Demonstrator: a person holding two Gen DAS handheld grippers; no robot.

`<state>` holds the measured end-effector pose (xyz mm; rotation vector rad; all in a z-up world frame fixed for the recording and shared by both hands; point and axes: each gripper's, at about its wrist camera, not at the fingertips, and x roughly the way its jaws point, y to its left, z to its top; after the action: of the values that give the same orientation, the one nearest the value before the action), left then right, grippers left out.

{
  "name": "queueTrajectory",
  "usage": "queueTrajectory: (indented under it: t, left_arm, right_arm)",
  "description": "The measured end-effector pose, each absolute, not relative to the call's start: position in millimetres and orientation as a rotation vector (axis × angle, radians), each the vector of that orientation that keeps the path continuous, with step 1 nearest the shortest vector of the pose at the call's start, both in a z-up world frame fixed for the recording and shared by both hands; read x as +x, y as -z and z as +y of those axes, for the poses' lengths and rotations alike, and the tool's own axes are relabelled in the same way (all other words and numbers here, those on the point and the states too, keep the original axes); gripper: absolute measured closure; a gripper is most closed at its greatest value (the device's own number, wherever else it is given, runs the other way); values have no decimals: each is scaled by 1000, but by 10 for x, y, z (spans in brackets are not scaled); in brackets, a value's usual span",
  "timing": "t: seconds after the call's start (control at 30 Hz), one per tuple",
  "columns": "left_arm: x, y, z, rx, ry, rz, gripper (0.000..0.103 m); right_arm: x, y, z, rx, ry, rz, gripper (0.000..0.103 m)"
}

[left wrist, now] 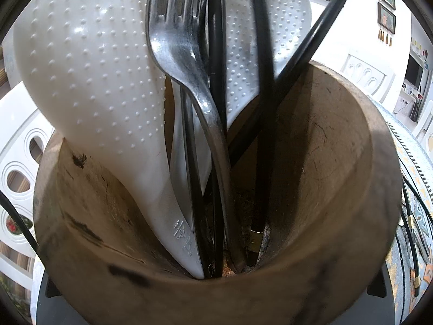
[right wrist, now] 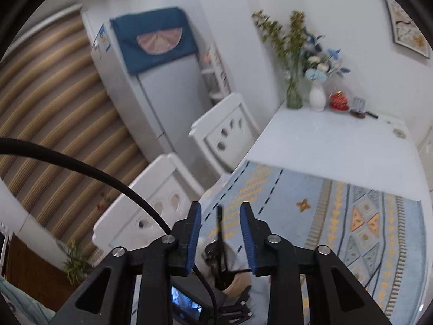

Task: Organize utensils
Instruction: 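Return the right tool to the remaining chopsticks on the rug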

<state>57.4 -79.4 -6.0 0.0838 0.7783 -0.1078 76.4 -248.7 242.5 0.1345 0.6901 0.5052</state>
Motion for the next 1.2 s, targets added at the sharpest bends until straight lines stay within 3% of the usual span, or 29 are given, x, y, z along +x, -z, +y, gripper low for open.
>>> queueTrajectory:
  t: [0.13,0.47,0.93,1.2]
  left_arm:
    - [583,66,-791,84,108,778,6]
    - [569,61,-791,84,108,778,6]
    - [564,61,-791,83,108,777,6]
    - [562,60,-791,83,108,777,6]
  right_arm:
    - [729,-2578,-2689,172,-457,651,57]
    - [584,-2735,-3308,168,-266,606,55]
    - [768,-1780,-4298,416,7,905,55]
    - [861,-1344,-4486,411,89,1009,55]
